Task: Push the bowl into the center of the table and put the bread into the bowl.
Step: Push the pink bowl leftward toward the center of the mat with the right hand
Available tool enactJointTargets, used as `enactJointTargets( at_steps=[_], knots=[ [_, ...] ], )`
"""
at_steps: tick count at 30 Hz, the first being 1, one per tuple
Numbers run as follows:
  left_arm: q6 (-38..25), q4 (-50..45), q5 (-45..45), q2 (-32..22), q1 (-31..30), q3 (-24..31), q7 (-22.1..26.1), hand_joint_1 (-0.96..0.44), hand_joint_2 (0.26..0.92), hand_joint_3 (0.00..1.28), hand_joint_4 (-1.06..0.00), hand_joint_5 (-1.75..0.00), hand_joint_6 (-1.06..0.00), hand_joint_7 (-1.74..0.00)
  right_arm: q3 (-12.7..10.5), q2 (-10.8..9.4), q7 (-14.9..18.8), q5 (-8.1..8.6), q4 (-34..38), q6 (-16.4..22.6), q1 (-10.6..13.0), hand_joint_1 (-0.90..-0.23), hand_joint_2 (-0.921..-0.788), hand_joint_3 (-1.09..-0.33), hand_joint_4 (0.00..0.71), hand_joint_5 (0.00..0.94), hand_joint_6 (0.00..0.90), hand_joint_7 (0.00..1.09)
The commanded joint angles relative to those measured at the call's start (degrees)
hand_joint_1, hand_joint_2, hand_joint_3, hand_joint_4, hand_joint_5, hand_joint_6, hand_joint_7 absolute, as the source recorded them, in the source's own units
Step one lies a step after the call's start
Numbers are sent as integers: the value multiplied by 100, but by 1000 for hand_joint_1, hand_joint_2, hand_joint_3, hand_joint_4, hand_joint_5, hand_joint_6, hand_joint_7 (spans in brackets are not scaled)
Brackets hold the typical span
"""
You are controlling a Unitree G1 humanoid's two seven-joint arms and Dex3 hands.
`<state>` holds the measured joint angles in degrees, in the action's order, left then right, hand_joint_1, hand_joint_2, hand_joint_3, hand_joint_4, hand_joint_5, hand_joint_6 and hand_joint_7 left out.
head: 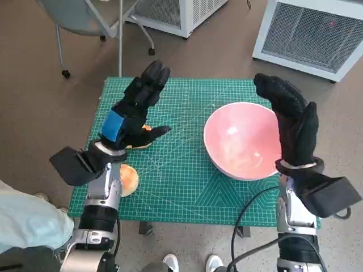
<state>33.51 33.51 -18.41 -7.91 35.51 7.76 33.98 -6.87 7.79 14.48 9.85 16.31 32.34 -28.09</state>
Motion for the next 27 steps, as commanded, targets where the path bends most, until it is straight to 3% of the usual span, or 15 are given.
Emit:
enactJointTargets(
  at_steps=[1, 6, 14, 23, 27],
  knots=[
    [3, -2, -18, 36, 70, 10, 16, -362, 921, 94, -136, -6, -214, -22, -71, 63, -12, 35, -5, -91, 179, -680, -921, -731, 176, 5, -1, 505],
    [8, -12, -14, 47, 50, 12, 12, -361, 921, 93, -136, -5, -214, -21, -212, 209, 64, 142, 23, -31, 264, -682, -921, -733, 176, 4, -1, 503],
    [14, -19, -19, 43, 25, 33, 11, -362, 921, 91, -137, -5, -216, -21, -692, 502, 161, 386, 701, 327, 207, -710, -921, -751, 172, 1, -1, 502],
    [53, 98, -27, 50, 53, 77, 3, -357, 921, 92, -136, -3, -215, -19, -1204, 523, -496, 201, 2552, 1180, -168, -692, -921, -837, 177, 3, 8, 529],
    [62, 146, -24, 61, 78, 84, -1, -355, 921, 92, -136, -3, -215, -19, -1308, 548, -764, 139, 3344, 1362, -356, -689, -921, -855, 181, 5, 21, 540]
  ],
)
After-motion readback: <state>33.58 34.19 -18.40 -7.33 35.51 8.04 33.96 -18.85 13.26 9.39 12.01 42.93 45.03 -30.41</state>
